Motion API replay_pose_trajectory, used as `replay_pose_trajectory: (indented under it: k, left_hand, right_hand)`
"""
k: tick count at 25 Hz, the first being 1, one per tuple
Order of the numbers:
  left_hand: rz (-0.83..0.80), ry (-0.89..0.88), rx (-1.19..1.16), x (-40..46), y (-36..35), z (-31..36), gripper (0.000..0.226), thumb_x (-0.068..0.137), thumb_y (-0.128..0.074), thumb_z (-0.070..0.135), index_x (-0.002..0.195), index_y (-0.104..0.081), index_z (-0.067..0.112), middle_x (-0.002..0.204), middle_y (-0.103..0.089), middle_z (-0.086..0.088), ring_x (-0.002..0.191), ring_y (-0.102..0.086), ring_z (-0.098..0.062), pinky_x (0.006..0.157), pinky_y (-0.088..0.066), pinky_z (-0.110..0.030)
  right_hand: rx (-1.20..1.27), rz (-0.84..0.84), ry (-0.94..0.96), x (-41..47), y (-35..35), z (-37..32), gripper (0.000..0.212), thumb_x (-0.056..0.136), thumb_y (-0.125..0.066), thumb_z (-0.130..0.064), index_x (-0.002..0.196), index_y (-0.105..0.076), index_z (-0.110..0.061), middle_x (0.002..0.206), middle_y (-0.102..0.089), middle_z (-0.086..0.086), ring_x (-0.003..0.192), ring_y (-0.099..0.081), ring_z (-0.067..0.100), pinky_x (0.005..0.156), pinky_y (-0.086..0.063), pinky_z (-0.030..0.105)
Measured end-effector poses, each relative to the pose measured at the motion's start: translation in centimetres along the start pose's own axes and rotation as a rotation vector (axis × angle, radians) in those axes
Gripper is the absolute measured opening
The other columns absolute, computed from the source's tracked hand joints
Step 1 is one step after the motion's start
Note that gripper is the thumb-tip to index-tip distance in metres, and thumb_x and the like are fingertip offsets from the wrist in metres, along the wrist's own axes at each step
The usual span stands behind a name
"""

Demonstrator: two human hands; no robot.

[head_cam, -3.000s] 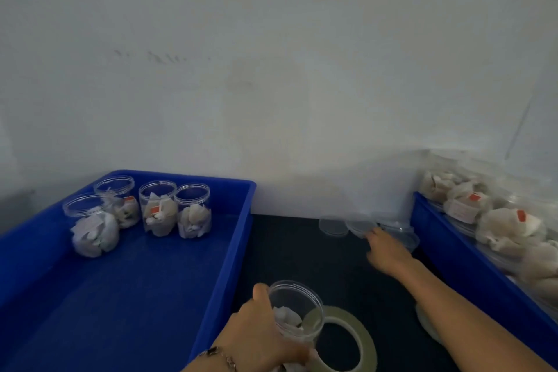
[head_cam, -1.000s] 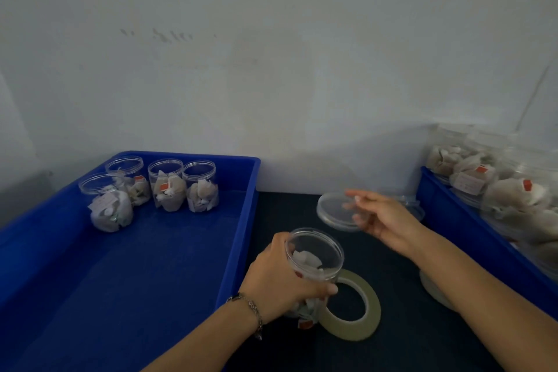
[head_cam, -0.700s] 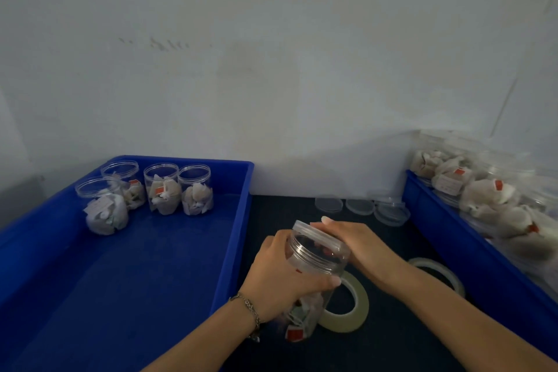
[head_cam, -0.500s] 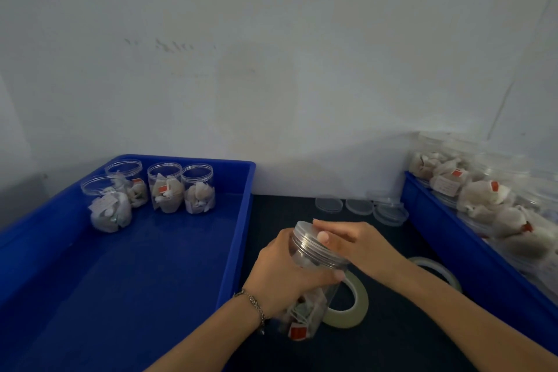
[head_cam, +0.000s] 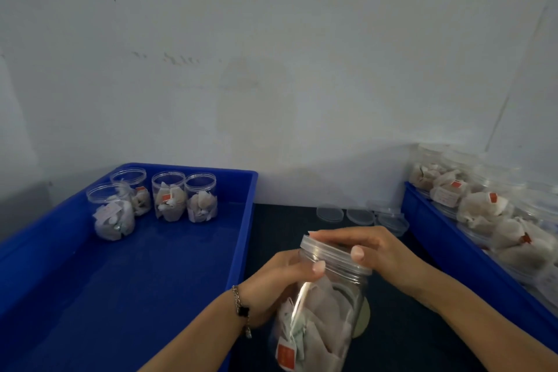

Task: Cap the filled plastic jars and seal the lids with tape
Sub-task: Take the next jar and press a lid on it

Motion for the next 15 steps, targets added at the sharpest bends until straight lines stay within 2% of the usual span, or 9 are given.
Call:
replay_pose_trajectory:
  k: [3, 5, 6, 7, 8, 10, 12, 14, 15]
  left_hand:
    - [-0.056, 0.021, -0.024, 0.0, -0.3, -0.2, 0.044, 0.076, -0.069, 0.039, 0.115, -0.067, 0.018, 0.113, -0.068, -0.001, 0.108, -0.062, -0.017, 0.091, -0.048, -0.025]
    - [0.055, 0.043, 0.213, 0.7, 0.3, -0.8, 0.038, 0.087, -0.058, 0.021, 0.123, -0.059, 0.007, 0.110, -0.065, 0.002, 0.098, -0.064, -0.011, 0.087, -0.049, -0.019]
    - [0.025, -0.019, 0.353, -0.2, 0.5, -1.4, 0.037, 0.093, -0.052, 0.011, 0.129, -0.051, 0.001, 0.109, -0.060, 0.001, 0.094, -0.063, -0.007, 0.082, -0.048, -0.013]
    - [0.024, 0.046, 0.422, -0.3, 0.8, -2.0, 0.038, 0.095, -0.049, 0.007, 0.133, -0.046, -0.001, 0.110, -0.057, -0.001, 0.093, -0.063, -0.005, 0.076, -0.047, -0.007]
    - [0.037, 0.067, 0.332, -0.1, 1.0, -2.1, 0.039, 0.095, -0.052, 0.011, 0.133, -0.047, 0.004, 0.109, -0.059, 0.001, 0.093, -0.064, -0.003, 0.075, -0.047, -0.007]
    - [0.011, 0.157, 0.205, 0.5, -0.4, -1.3, 0.045, 0.081, -0.068, 0.031, 0.123, -0.056, 0.023, 0.109, -0.067, 0.006, 0.101, -0.065, -0.007, 0.081, -0.051, -0.017]
    - [0.031, 0.135, 0.380, 0.1, -0.7, -1.5, 0.053, 0.065, -0.077, 0.042, 0.114, -0.054, 0.038, 0.110, -0.066, 0.013, 0.102, -0.061, 0.001, 0.085, -0.052, -0.020]
    - [0.108, 0.109, 0.708, 0.3, -0.7, -1.3, 0.067, 0.061, -0.080, 0.046, 0.117, -0.044, 0.048, 0.118, -0.053, 0.025, 0.108, -0.051, 0.011, 0.100, -0.044, -0.021]
    - [0.130, 0.094, 0.781, 0.5, -0.9, -1.0, 0.073, 0.060, -0.080, 0.047, 0.121, -0.039, 0.048, 0.120, -0.047, 0.028, 0.112, -0.047, 0.011, 0.105, -0.039, -0.022]
  right_hand:
    - [0.127, -0.134, -0.032, -0.5, -0.4, -0.2, 0.084, 0.069, -0.070, -0.062, 0.132, -0.055, -0.009, 0.139, -0.052, -0.006, 0.129, -0.049, 0.014, 0.094, -0.047, 0.024]
    - [0.192, -0.209, -0.076, -0.8, -0.8, 0.1, 0.081, 0.071, -0.074, -0.052, 0.135, -0.051, -0.007, 0.144, -0.047, -0.005, 0.133, -0.044, 0.014, 0.098, -0.045, 0.026]
    - [0.206, -0.232, -0.099, -1.0, -0.9, 0.4, 0.077, 0.074, -0.073, -0.048, 0.135, -0.051, -0.009, 0.145, -0.045, -0.007, 0.134, -0.042, 0.012, 0.098, -0.044, 0.025]
    - [0.202, -0.235, -0.127, -1.0, -0.9, 0.6, 0.072, 0.075, -0.072, -0.046, 0.135, -0.052, -0.011, 0.144, -0.046, -0.009, 0.133, -0.043, 0.010, 0.097, -0.044, 0.023]
    - [0.173, -0.217, -0.164, -0.9, -0.9, 0.9, 0.069, 0.075, -0.071, -0.049, 0.133, -0.055, -0.016, 0.141, -0.050, -0.011, 0.130, -0.046, 0.008, 0.096, -0.045, 0.021]
    - [-0.002, -0.130, -0.240, -0.7, -0.6, 1.7, 0.073, 0.066, -0.065, -0.072, 0.126, -0.059, -0.031, 0.128, -0.059, -0.014, 0.118, -0.055, 0.004, 0.092, -0.048, 0.022]
    - [-0.321, -0.091, -0.353, -0.9, -0.9, 3.1, 0.087, 0.055, -0.044, -0.094, 0.125, -0.054, -0.044, 0.121, -0.059, -0.016, 0.108, -0.057, 0.000, 0.093, -0.049, 0.026]
    - [-0.558, -0.118, -0.484, -1.4, -1.9, 4.9, 0.101, 0.052, -0.021, -0.099, 0.134, -0.043, -0.044, 0.125, -0.053, -0.010, 0.108, -0.054, 0.005, 0.093, -0.048, 0.031]
    - [-0.622, -0.126, -0.523, -1.7, -2.4, 5.4, 0.104, 0.053, -0.013, -0.098, 0.138, -0.037, -0.043, 0.129, -0.051, -0.006, 0.111, -0.054, 0.010, 0.093, -0.047, 0.032]
Point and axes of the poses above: each hand's wrist, its own x-axis towards the middle knuckle, its own y-axis out of the back of the hand, z = x × y, the point moved 8 cm from there along x, towards the middle knuckle
